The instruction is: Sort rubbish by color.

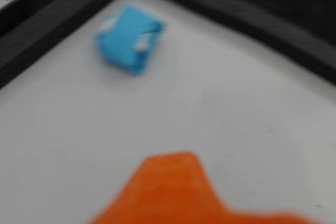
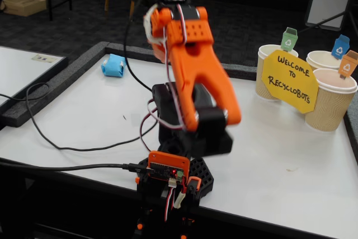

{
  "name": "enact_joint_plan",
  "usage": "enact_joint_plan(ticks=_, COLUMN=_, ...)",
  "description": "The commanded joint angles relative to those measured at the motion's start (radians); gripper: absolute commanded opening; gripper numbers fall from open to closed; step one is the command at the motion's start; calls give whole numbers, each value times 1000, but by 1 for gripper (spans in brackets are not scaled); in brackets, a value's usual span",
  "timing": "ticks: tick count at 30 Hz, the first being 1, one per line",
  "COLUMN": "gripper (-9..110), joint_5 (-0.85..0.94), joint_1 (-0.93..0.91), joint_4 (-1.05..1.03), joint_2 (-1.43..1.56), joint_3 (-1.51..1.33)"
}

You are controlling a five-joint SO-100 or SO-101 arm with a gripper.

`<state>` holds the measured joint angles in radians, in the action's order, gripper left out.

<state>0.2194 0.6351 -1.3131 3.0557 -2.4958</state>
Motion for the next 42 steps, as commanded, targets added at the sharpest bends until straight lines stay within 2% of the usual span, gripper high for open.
enact_joint_plan(ticks=1, gripper=0, joint_5=17, joint_1=64, joint_4=-25, joint_2=-265, joint_3=291)
enact_joint_plan(ticks=22, gripper=10, joint_5=55, joint_1=86, joint_4=15, joint_2=-1319, joint_3=1025)
enact_joint_plan(ticks=28, gripper=11, joint_5=143, joint_1=84, joint_4=8, joint_2=-1606, joint_3=1258)
enact_joint_plan(ticks=35, gripper=12, joint_5=459, joint_1=84, joint_4=-12, joint_2=-1836, joint_3=1500)
enact_joint_plan(ticks=42, gripper=13, joint_5=779, joint_1=84, joint_4=38, joint_2=-1901, joint_3=1571)
